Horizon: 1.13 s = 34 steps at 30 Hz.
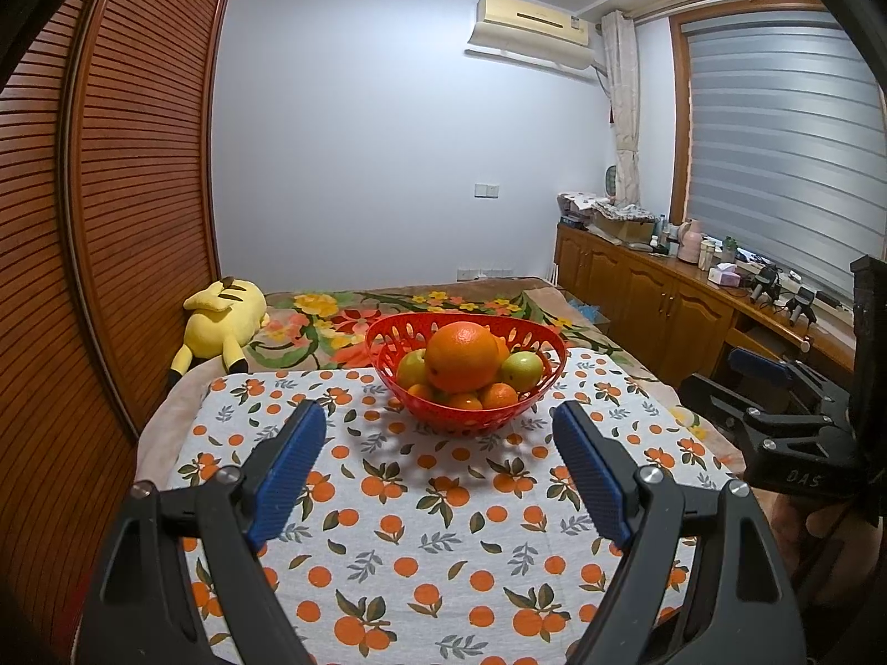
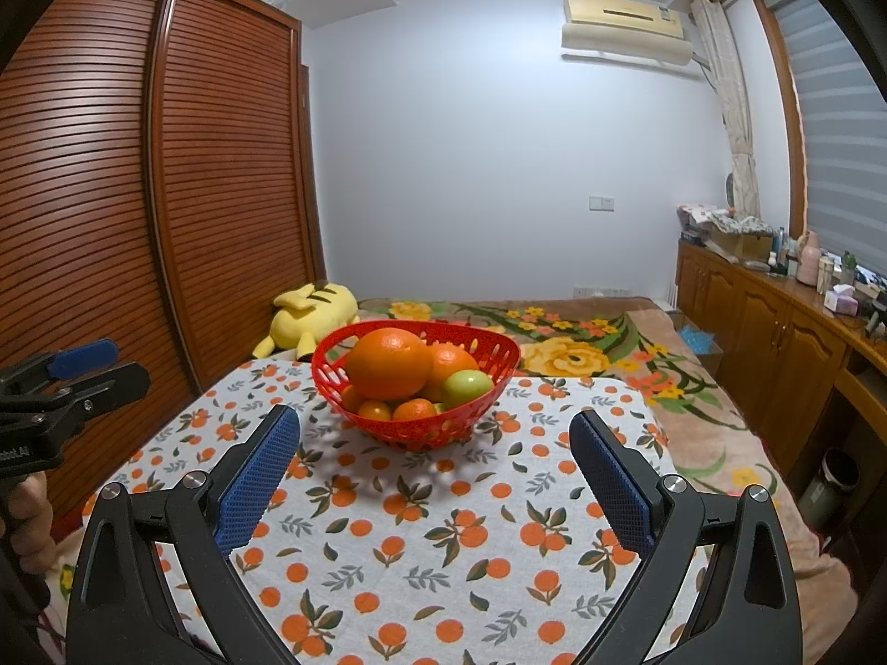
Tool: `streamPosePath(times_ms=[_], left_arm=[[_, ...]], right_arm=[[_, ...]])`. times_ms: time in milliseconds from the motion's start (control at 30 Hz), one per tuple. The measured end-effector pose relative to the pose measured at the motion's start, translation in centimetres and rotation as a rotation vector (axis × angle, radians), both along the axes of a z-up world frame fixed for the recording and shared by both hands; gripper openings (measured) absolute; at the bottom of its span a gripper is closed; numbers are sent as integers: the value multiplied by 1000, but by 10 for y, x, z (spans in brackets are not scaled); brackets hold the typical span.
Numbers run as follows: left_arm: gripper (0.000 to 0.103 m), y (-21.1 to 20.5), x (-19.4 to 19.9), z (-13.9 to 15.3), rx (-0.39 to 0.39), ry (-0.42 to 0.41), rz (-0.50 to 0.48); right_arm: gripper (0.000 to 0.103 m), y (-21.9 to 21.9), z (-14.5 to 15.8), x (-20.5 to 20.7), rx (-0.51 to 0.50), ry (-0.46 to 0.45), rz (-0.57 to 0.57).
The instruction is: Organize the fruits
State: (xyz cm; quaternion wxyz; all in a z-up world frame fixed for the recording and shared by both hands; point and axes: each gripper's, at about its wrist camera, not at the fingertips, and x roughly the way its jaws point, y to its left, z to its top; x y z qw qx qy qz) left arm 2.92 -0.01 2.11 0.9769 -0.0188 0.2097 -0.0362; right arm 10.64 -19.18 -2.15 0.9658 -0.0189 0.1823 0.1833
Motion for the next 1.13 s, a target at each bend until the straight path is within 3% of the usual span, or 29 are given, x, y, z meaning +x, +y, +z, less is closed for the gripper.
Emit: streamPosePath(times_ms=[1133], left_arm=[[86,-1,-2,0,-2,0,2]], right_arm=[[100,0,0,0,2,1,1]])
